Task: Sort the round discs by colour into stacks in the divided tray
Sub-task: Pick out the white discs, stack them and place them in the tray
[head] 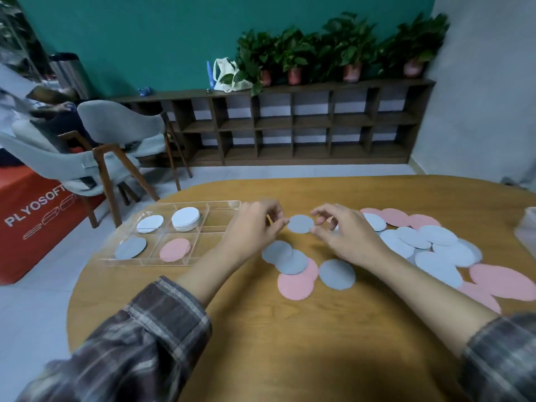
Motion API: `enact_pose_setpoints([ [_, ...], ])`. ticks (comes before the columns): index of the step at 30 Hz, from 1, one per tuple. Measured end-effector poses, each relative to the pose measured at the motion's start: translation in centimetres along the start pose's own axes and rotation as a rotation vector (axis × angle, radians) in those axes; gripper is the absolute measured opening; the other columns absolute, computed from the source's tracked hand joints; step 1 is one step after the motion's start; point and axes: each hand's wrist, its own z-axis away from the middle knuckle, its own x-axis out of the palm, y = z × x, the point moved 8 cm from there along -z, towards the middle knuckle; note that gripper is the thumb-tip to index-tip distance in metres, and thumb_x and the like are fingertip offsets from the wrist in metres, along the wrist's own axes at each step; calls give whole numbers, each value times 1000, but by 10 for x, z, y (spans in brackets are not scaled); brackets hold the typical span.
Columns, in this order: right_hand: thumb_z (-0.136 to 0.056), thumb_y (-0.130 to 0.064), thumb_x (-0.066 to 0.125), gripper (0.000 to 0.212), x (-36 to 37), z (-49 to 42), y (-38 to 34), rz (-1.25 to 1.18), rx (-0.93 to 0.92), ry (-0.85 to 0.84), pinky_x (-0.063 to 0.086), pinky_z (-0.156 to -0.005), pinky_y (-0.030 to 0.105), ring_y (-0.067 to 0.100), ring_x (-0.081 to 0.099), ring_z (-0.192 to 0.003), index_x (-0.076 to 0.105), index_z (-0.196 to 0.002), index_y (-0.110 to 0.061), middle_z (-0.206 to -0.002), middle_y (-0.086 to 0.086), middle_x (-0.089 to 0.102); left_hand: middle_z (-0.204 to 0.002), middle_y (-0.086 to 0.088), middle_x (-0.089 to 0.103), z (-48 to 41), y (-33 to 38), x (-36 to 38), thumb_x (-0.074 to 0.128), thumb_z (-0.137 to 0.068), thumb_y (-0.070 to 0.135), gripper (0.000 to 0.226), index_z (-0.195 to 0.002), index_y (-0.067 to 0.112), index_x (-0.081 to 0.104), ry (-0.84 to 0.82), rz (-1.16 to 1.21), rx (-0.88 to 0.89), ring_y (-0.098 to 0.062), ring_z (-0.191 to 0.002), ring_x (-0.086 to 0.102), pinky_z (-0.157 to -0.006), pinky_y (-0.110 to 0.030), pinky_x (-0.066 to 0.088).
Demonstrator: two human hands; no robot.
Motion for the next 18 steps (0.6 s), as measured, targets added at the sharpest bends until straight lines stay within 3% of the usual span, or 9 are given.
enact_pose_setpoints([
  [4, -89, -26, 74, 26, -32, 33, 36, 23, 57, 42, 45, -79, 21, 9, 58, -89, 68, -115, -30, -98, -18, 63, -80, 13, 70, -4, 32, 41, 71, -93, 26, 9, -85, 24, 68, -51, 24, 14, -11, -72, 67, -72, -34, 55],
  [6, -89, -26, 74, 28, -43, 45, 53, 57, 62, 58, 49, -84, 31, 11, 58, -93, 68, -117, -28, -102, -15, 64, -77, 14, 69, -7, 45, 61, 72, -91, 25, 7, -87, 27, 67, -78, 47, 24, -10, -71, 66, -73, -36, 56],
  [12, -88, -32, 77, 37, -60, 66, 97, 170, 60, 79, 41, -89, 31, 9, 52, -102, 65, -122, -28, -107, -14, 64, -82, 12, 72, -14, 61, 118, 78, -87, 32, 15, -98, 25, 71, -98, 106, 4, -3, -71, 66, -74, -36, 57],
  [15, -87, -35, 76, 37, -62, 70, 110, 186, 73, 96, 47, -87, 39, 13, 51, -107, 64, -122, -31, -107, -15, 62, -105, 6, 73, -17, 60, 140, 79, -87, 34, 29, -112, 21, 73, -94, 83, 3, -15, -94, 68, -81, -38, 55],
  [18, -88, -36, 76, 37, -61, 69, 120, 196, 71, 114, 49, -85, 41, 12, 50, -109, 64, -122, -32, -107, -16, 60, -127, 3, 69, -20, 60, 155, 80, -85, 38, 45, -125, 19, 70, -87, 32, 28, -19, -116, 63, -88, -32, 50],
])
